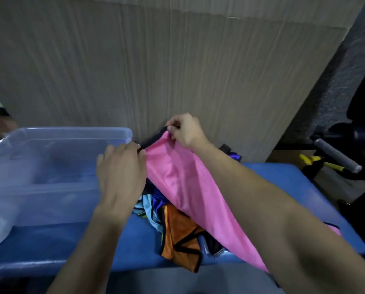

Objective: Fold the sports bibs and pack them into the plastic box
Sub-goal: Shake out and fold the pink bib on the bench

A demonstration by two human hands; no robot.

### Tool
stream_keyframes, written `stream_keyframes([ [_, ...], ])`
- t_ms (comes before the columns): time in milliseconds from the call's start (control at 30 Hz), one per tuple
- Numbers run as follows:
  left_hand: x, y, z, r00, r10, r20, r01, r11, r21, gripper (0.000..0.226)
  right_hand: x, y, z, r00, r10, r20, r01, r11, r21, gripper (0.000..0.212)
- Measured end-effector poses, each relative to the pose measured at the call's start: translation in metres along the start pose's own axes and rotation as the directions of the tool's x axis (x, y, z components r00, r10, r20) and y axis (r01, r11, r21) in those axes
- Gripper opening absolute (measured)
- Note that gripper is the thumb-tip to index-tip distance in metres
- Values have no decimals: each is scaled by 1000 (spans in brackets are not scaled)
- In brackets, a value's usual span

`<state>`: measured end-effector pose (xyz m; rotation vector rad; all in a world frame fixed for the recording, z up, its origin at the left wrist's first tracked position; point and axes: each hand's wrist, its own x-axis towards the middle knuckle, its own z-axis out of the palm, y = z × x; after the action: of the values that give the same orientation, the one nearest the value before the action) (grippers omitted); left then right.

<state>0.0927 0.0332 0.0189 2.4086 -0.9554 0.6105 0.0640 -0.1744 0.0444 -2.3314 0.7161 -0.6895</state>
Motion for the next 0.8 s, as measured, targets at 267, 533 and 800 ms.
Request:
stream_keyframes([
  [267,-24,34,22,949,315,2,-314,946,-80,36,-1,8,19,967,13,254,14,994,-106,39],
  [533,-39,40,55,912,339,231,-320,940,-116,46,-89,53,-59,989,-123,-86,133,985,114,26],
  [800,-58,80,61,892,393,223,-361,917,-173,58,-230,165,-119,948,112,-296,-124,992,-20,24],
])
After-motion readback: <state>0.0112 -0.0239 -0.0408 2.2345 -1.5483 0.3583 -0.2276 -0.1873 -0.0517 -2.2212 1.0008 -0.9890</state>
